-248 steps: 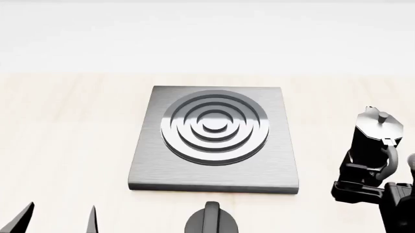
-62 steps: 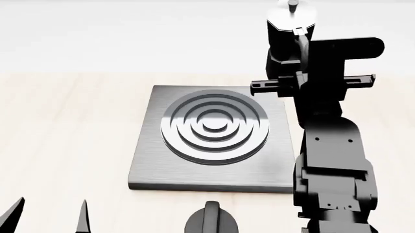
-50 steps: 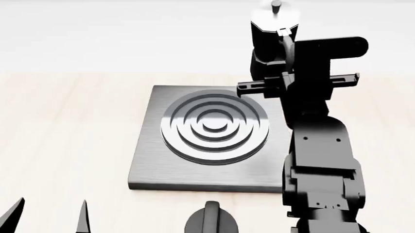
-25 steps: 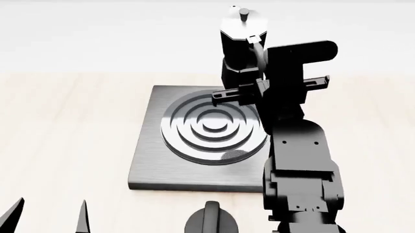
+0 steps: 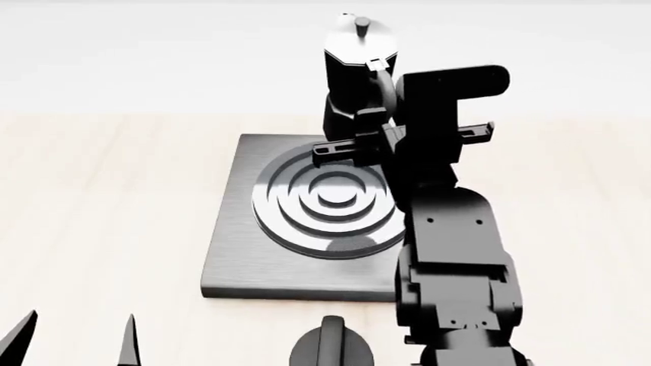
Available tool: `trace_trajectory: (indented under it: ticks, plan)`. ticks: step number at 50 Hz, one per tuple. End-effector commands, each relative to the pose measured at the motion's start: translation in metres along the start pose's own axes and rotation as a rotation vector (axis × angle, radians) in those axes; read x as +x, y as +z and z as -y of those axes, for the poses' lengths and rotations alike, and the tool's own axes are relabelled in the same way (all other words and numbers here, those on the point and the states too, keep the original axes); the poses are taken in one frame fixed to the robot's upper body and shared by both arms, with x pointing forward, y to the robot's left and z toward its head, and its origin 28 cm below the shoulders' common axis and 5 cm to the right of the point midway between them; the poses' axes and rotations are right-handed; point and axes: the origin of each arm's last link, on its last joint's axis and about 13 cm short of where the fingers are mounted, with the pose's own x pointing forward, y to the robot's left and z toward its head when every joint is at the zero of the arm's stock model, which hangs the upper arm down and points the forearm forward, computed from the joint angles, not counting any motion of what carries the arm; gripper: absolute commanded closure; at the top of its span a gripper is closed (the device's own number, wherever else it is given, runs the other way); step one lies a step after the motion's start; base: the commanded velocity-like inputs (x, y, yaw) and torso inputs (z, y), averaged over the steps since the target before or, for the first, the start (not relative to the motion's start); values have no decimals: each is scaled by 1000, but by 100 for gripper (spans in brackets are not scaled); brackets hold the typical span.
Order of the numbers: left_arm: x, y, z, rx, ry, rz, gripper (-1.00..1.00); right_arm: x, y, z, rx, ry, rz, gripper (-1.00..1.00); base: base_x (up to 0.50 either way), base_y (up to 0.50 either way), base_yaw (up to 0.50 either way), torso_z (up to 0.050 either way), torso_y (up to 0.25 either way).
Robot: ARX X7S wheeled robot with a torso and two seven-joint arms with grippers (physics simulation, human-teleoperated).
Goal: Put the moka pot on the stove.
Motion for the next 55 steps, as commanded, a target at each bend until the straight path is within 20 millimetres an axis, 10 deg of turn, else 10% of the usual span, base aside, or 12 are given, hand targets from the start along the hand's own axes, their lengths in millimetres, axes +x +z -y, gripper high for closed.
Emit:
trace_trajectory:
  ticks: [1,55]
  plan:
    - [0,5,0,-28,-8,28,-100,3,7,-3,38,-28,-9,100,0,0,0,0,0]
    - [-1,6,-2,-31,1,34,-100,-7,-24,-16,32,-10,-132,100,0,0,0,0,1]
